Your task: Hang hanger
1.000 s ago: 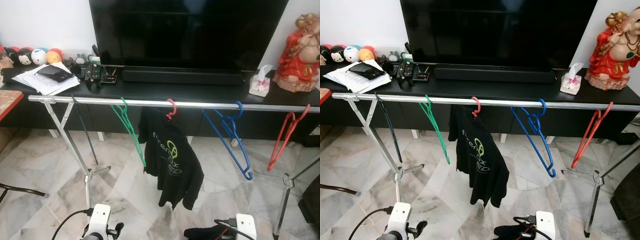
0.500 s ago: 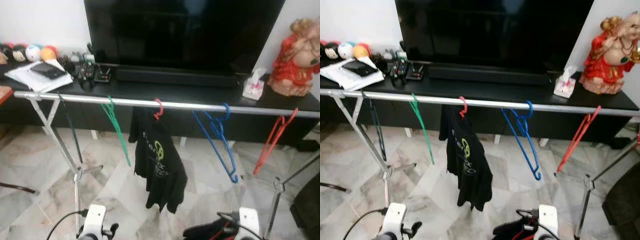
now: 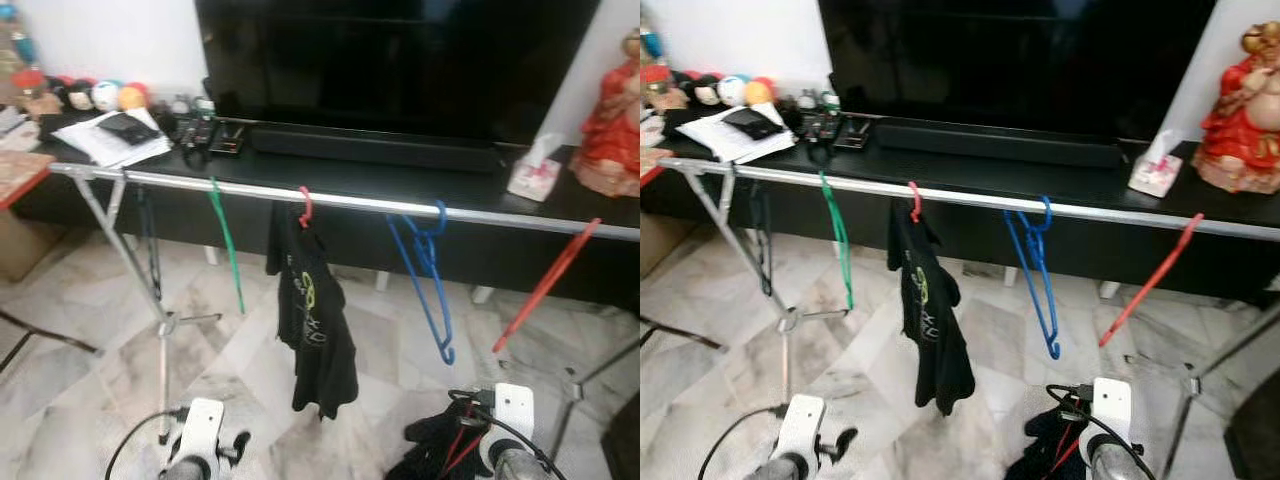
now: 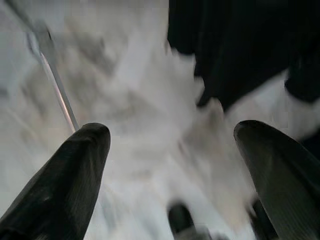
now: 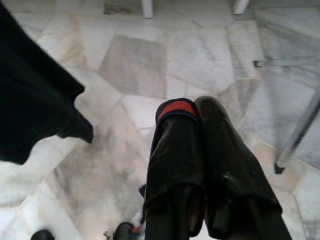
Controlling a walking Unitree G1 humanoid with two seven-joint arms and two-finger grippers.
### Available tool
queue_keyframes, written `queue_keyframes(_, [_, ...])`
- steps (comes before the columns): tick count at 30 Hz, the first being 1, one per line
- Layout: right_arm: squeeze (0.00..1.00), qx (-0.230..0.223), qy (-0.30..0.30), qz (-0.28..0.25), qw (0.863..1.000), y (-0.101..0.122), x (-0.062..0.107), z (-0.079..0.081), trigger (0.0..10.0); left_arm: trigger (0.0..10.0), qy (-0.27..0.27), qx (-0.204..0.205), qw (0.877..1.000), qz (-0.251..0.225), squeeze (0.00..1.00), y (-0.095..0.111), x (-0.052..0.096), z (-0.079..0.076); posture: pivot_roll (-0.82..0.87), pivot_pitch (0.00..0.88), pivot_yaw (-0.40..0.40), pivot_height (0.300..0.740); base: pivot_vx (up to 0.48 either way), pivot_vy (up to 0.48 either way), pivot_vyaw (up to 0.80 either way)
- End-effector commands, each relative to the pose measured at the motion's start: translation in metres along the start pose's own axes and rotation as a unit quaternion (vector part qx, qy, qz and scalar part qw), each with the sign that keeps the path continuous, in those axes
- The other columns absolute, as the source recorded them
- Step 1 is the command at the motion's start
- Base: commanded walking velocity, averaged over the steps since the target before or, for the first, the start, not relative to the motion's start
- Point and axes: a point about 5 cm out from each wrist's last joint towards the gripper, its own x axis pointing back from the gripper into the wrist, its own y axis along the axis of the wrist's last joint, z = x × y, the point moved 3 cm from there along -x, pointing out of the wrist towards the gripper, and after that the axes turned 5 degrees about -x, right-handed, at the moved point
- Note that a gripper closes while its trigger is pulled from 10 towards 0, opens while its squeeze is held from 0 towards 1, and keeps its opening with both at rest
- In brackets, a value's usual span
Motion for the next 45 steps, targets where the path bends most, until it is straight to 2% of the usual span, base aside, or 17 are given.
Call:
queue_keyframes(1, [0.0, 0.003, 0.005, -0.006, 1.0, 0.001, 0.0, 0.002, 10.0, 10.0, 0.005, -0.035, 0.997, -0.063, 0.0, 0.029, -0.006, 0.006, -0.09, 0.0, -0.046, 0.74, 0.0, 0.0, 0.0])
queue_keyframes(2, [0.0, 0.003, 0.005, -0.006, 1.0, 0.001, 0.0, 0.002, 10.0, 10.0, 0.005, -0.035, 0.997, -0.063, 0.0, 0.029, -0.006, 0.006, -0.09, 0.0, -0.046, 0.74, 0.0, 0.0, 0.0])
queue_keyframes(4, [0.0, 0.004, 0.01, -0.001, 1.0, -0.002, 0.001, 0.006, 10.0, 10.0, 0.016, -0.031, 0.992, -0.119, 0.0, 0.054, -0.008, 0.011, -0.08, 0.0, -0.046, 0.74, 0.0, 0.0, 0.0])
queue_keyframes(5, [0.0, 0.004, 0.01, -0.001, 1.0, -0.002, 0.001, 0.006, 10.0, 10.0, 0.016, -0.031, 0.992, -0.119, 0.0, 0.054, -0.008, 0.011, -0.08, 0.0, -0.046, 0.74, 0.0, 0.0, 0.0])
queue_keyframes(7, [0.0, 0.005, 0.012, 0.002, 1.0, -0.004, 0.001, 0.008, 10.0, 10.0, 0.019, -0.033, 0.988, -0.147, 0.0, 0.067, -0.008, 0.012, -0.08, 0.0, -0.046, 0.74, 0.0, 0.0, 0.0])
queue_keyframes(8, [0.0, 0.006, 0.015, 0.004, 1.0, -0.005, 0.001, 0.01, 10.0, 10.0, 0.025, -0.039, 0.982, -0.183, 0.0, 0.083, -0.007, 0.014, -0.09, 0.0, -0.042, 0.74, 0.0, 0.0, 0.0])
queue_keyframes(10, [0.0, 0.006, 0.017, 0.006, 1.0, -0.006, 0.001, 0.011, 10.0, 10.0, 0.043, -0.043, 0.974, -0.219, 0.0, 0.098, -0.003, 0.018, -0.09, 0.0, -0.041, 0.74, 0.0, 0.0, 0.0])
queue_keyframes(11, [0.0, 0.002, 0.018, 0.013, 1.0, -0.008, 0.001, 0.011, 10.0, 10.0, 0.07, -0.046, 0.965, -0.248, 0.0, 0.11, 0.001, 0.025, -0.09, 0.0, -0.038, 0.74, 0.0, 0.0, 0.0])
queue_keyframes(16, [0.0, 0.005, 0.025, 0.023, 0.999, -0.011, 0.001, 0.013, 10.0, 10.0, 0.101, -0.036, 0.951, -0.289, 0.0, 0.124, 0.013, 0.034, -0.09, 0.0, -0.037, 0.74, 0.0, 0.0, 0.0])
queue_keyframes(19, [0.0, 0.009, 0.029, 0.032, 0.999, -0.014, 0.002, 0.014, 10.0, 10.0, 0.107, -0.024, 0.948, -0.3, 0.0, 0.128, 0.016, 0.035, -0.07, 0.0, -0.045, 0.74, 0.0, 0.0, 0.0])
queue_keyframes(24, [0.0, 0.017, 0.033, 0.042, 0.998, -0.018, 0.003, 0.016, 10.0, 10.0, 0.113, 0.0, 0.952, -0.284, 0.0, 0.125, 0.011, 0.036, -0.09, 0.0, -0.043, 0.74, 0.0, 0.0, 0.0])
queue_keyframes(27, [0.0, 0.021, 0.045, 0.041, 0.998, -0.019, 0.003, 0.019, 10.0, 10.0, 0.125, 0.044, 0.953, -0.273, 0.0, 0.127, 0.006, 0.041, -0.09, 0.0, -0.041, 0.74, 0.245, 0.0, 0.37])
queue_keyframes(31, [0.0, 0.023, 0.046, 0.042, 0.998, -0.02, 0.004, 0.019, 10.0, 10.0, 0.12, 0.045, 0.952, -0.278, 0.0, 0.132, 0.004, 0.039, -0.09, 0.0, -0.041, 0.74, 0.247, 0.0, 0.74])
queue_keyframes(33, [0.0, 0.003, 0.038, 0.041, 0.998, -0.021, 0.004, 0.018, 10.0, 10.0, 0.121, 0.045, 0.951, -0.282, 0.0, 0.137, 0.006, 0.039, -0.09, 0.0, -0.043, 0.74, 0.251, 0.0, 0.0])
queue_keyframes(35, [0.0, 0.005, 0.04, 0.041, 0.998, -0.02, 0.004, 0.019, 10.0, 10.0, 0.121, 0.055, 0.951, -0.28, 0.0, 0.137, 0.007, 0.039, -0.09, 0.0, -0.043, 0.74, 0.249, 0.0, 0.0])
queue_keyframes(45, [0.0, 0.006, 0.046, 0.042, 0.998, -0.02, 0.004, 0.02, 10.0, 10.0, 0.113, 0.052, 0.951, -0.282, 0.0, 0.14, 0.008, 0.041, -0.09, 0.0, -0.043, 0.74, 0.25, 0.0, 0.0])
